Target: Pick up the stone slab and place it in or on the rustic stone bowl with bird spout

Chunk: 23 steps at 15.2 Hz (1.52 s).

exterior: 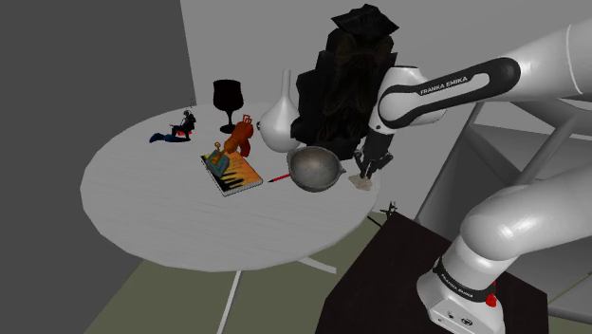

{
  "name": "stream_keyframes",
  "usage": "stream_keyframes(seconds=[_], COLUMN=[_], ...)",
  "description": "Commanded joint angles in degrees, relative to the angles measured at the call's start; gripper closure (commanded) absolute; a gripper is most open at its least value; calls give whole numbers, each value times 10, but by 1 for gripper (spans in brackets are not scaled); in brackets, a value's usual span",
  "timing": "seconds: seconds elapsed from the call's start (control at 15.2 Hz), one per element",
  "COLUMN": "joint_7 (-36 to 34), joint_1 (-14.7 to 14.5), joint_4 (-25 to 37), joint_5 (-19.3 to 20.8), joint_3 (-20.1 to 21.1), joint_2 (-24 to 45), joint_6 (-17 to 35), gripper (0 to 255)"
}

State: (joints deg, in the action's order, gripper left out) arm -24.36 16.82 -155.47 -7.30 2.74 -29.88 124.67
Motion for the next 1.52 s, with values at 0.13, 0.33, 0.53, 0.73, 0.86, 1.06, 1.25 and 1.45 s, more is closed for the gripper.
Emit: stream_keyframes(seconds=[0.13,0.33,0.53,0.73,0.86,1.06,1.25,1.45], joint_7=[-2,-3,46,47,48,48,48,48], joint_1=[1,1,-30,-31,-32,-34,-34,-34], joint_4=[19,18,79,61,49,34,34,34], joint_5=[3,3,-2,-5,-7,-9,-9,-9], joint_3=[-1,-1,0,2,3,5,5,5], joint_2=[-18,-18,46,52,57,65,65,65], joint_6=[-38,-37,-125,-100,-83,-60,-60,-60], gripper=[255,0,0,0,0,0,0,0])
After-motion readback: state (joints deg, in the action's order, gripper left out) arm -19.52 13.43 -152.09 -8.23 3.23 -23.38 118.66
